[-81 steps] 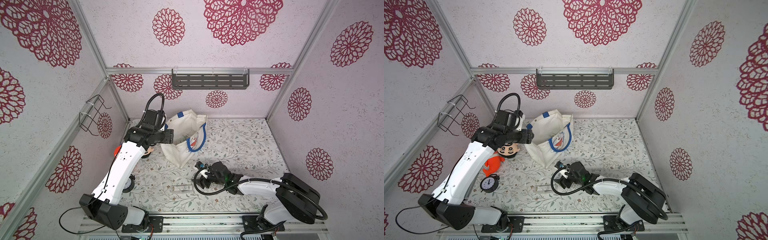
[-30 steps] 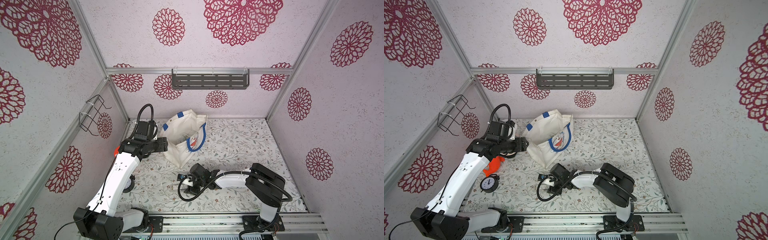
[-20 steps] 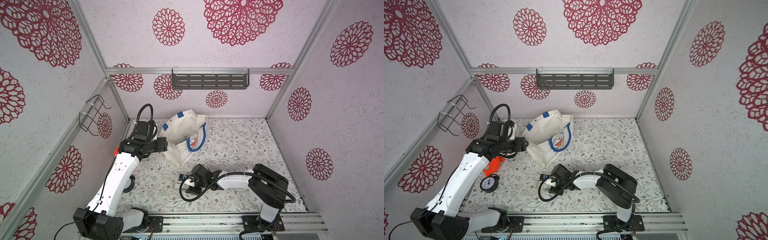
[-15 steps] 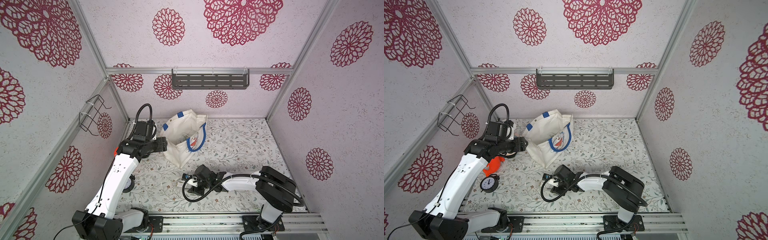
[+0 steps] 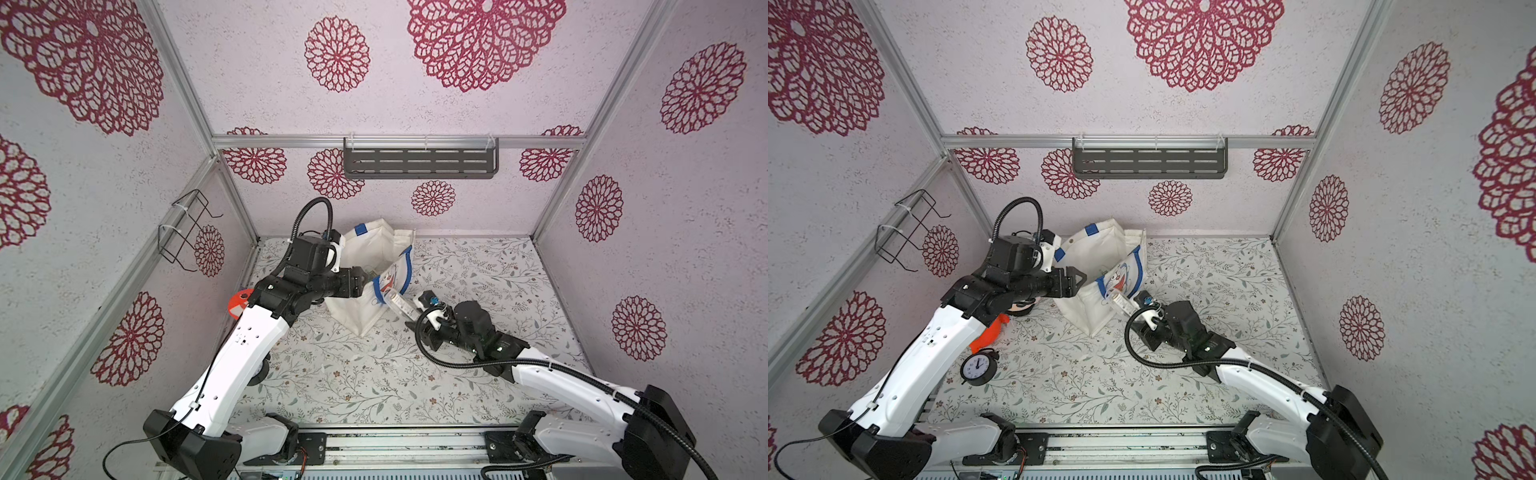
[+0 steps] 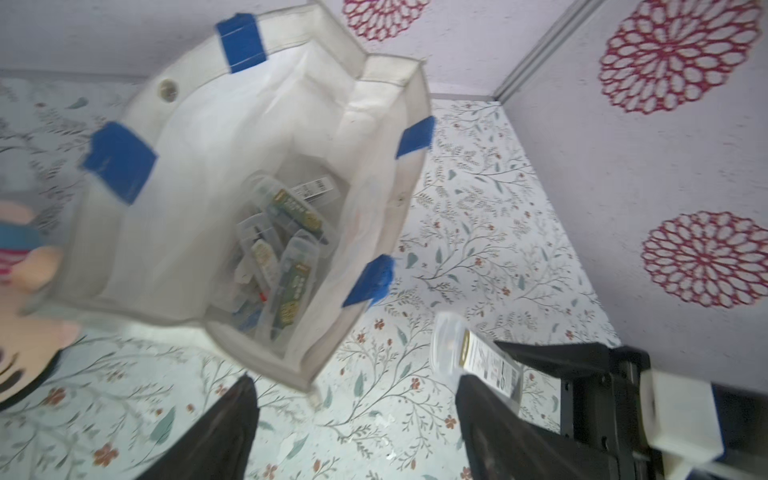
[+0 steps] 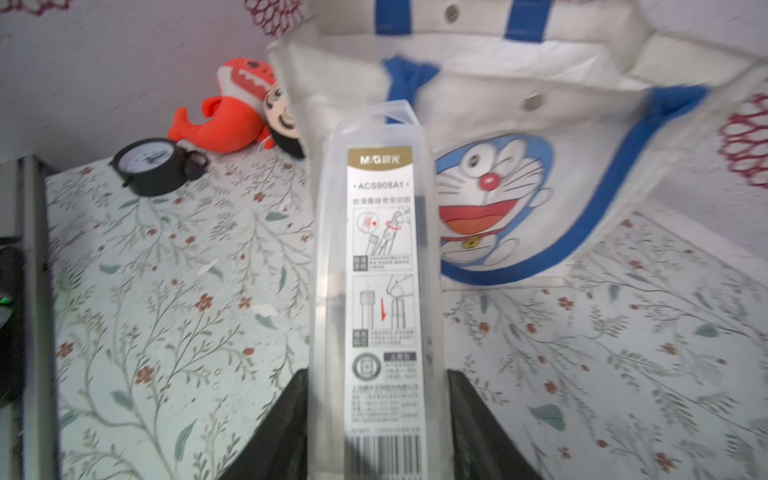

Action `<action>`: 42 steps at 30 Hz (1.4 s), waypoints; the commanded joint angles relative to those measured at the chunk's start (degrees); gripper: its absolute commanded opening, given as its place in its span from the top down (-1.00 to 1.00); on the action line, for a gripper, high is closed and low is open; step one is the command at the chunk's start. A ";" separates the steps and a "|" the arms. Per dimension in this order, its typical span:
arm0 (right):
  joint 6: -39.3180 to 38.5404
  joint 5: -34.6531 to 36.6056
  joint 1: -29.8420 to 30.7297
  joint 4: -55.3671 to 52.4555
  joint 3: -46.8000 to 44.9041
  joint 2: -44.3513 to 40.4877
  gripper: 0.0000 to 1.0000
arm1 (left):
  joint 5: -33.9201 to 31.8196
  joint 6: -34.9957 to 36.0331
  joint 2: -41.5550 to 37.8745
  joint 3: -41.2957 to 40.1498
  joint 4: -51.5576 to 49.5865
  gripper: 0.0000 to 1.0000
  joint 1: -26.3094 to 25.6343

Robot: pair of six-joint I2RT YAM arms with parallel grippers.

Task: Put the compass set into the canvas bag
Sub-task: Pick up the compass set at the center of the board.

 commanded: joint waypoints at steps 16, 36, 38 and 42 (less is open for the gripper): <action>7.77 1.43 -1.97 5.41 11.10 1.99 0.70 | 13.02 -5.12 10.68 3.32 20.69 -0.41 -7.00; 8.39 0.91 -2.17 8.12 11.77 4.55 0.63 | 14.09 -6.16 13.19 5.73 19.89 0.47 -7.09; 8.22 1.04 -2.17 8.02 11.72 4.47 0.62 | 13.91 -6.09 13.20 5.82 19.92 0.50 -7.05; 8.23 1.50 -2.17 7.89 11.51 4.37 0.35 | 12.98 -5.86 13.41 6.29 19.87 0.53 -7.00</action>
